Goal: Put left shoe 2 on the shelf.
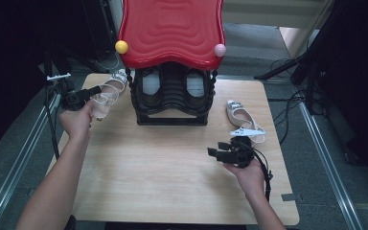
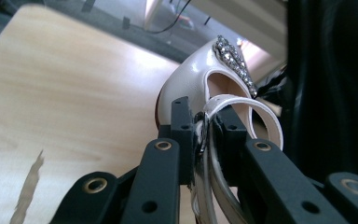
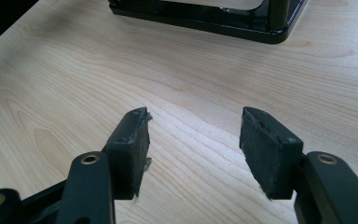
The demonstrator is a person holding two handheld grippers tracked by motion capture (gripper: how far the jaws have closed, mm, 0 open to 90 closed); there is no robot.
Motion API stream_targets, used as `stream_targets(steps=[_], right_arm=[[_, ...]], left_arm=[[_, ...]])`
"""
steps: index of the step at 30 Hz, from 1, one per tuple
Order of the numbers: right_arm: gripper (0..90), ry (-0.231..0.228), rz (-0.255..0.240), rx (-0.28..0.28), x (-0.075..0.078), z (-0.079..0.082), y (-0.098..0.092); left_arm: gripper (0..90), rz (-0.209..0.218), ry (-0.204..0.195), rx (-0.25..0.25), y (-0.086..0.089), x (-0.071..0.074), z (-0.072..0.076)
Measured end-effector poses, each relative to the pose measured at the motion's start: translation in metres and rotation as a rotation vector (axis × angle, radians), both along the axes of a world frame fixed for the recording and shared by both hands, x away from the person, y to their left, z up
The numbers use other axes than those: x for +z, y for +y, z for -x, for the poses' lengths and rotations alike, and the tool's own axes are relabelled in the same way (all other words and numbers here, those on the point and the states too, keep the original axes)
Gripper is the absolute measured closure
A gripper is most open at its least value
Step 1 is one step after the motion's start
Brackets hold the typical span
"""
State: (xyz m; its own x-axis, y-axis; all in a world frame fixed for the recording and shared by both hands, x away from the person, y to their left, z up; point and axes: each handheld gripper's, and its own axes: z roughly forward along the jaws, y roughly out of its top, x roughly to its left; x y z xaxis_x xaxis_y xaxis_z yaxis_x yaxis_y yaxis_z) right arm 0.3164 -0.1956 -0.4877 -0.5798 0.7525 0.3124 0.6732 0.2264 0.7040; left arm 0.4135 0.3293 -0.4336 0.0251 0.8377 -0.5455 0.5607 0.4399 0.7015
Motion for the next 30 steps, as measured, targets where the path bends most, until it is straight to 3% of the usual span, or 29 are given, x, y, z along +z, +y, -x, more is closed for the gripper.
stream_targets(steps=[3, 19, 30], right_arm=[[43.7, 0.000, -0.002, -0.002, 0.000, 0.000, 0.000], [43.7, 0.002, -0.005, -0.001, 0.000, 0.000, -0.002], [43.6, 0.002, -0.006, 0.001, 0.000, 0.000, -0.002]], left_arm=[[81.7, 0.033, -0.017, -0.001, 0.001, 0.012, -0.002], [81.6, 0.055, -0.117, -0.009, -0.002, 0.091, -0.007], [81.6, 0.038, -0.183, -0.032, -0.001, 0.149, -0.006]])
